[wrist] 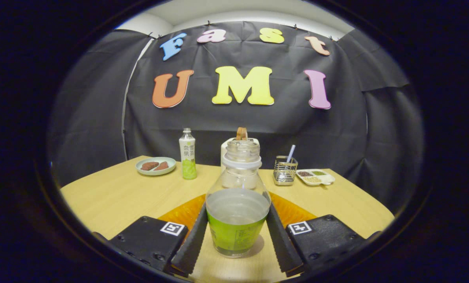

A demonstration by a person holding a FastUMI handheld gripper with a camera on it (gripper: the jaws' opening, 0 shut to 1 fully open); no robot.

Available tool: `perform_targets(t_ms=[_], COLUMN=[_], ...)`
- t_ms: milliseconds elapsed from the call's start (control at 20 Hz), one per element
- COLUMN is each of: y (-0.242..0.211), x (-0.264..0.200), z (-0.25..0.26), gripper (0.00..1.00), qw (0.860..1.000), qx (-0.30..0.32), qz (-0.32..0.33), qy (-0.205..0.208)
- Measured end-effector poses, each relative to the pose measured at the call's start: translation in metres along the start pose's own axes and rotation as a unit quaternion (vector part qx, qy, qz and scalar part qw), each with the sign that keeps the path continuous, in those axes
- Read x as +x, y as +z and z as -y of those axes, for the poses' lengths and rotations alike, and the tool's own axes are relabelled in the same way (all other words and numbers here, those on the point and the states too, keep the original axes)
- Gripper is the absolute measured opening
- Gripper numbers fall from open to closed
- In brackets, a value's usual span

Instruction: Take the bottle from table, then pour the juice into the cup, finally place the bottle on the coaster

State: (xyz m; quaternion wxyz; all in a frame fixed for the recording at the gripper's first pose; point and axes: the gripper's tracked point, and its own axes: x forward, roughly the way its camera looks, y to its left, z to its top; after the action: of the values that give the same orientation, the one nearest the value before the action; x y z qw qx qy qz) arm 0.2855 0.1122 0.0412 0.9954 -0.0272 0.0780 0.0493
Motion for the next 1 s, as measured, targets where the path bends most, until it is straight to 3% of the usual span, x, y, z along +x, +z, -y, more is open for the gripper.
perform_targets(t_ms=[250, 350, 500, 1000], y=[-0.011, -0.017, -0.007, 0.045], x=[0.018, 0.012, 0.000, -0.092], z=[0.004, -0.004, 0.007, 0.019], gripper=[0.82, 0.90, 1.00, 1.00], qw=[1.000, 0.999, 0.999, 0.998], qx=[0.000, 0.021, 0.028, 0.062], qz=[-0.020, -0.035, -0.021, 0.009], qy=[-0.006, 0.010, -0.004, -0.008])
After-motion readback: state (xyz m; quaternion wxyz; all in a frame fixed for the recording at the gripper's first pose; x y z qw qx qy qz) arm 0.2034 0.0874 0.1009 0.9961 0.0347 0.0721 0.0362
